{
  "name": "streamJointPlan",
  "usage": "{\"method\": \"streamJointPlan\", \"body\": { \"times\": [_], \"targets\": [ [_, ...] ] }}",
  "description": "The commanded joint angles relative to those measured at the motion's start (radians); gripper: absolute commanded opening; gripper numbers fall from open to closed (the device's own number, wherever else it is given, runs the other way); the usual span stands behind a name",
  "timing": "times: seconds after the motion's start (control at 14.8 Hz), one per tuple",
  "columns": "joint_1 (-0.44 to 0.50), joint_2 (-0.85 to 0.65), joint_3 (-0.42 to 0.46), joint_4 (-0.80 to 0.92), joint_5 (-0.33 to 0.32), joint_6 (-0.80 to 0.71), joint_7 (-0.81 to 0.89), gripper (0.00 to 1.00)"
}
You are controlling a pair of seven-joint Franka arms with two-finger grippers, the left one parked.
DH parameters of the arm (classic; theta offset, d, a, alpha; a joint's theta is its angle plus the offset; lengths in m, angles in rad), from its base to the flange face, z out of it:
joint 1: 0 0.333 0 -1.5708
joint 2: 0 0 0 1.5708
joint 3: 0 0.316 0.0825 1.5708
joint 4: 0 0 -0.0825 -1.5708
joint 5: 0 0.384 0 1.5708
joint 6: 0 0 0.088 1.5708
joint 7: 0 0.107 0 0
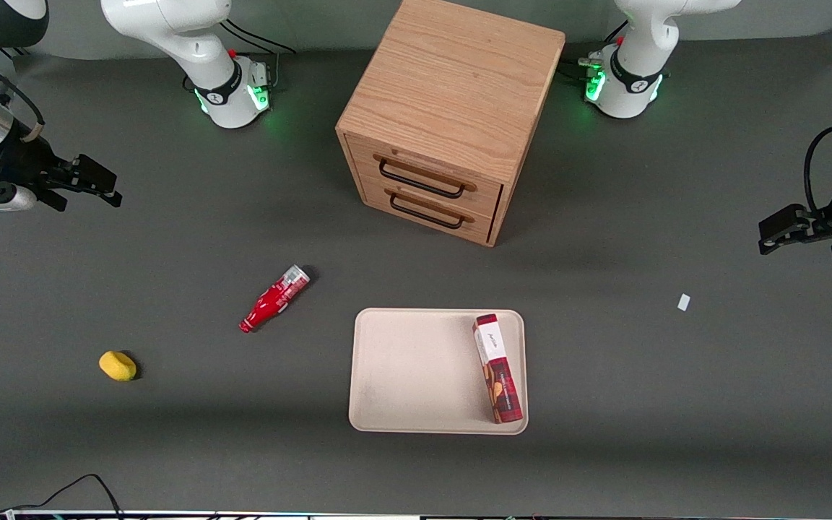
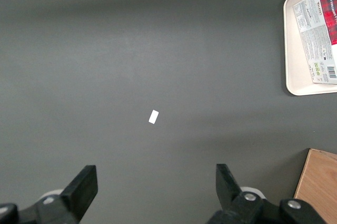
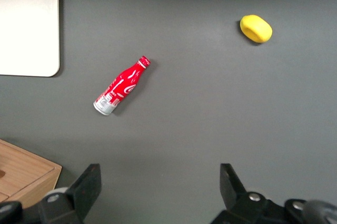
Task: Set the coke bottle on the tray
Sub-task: 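Move the right gripper down over the red Coca-Cola bottle lying on the table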
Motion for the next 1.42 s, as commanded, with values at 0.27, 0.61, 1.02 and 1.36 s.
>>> {"method": "streamJointPlan", "body": {
  "times": [0.27,0.61,1.02,1.36],
  "targets": [
    [0.020,0.036,0.008,0.038,-0.017,-0.034,0.079,1.00],
    [0.063,0.096,0.040,0.043,-0.035,-0.014,0.254,1.00],
    [0.112,0.222,0.069,0.072,-0.021,0.084,0.513,1.00],
    [0.128,0.335,0.112,0.066,-0.020,0.203,0.743,1.00]
  ]
}}
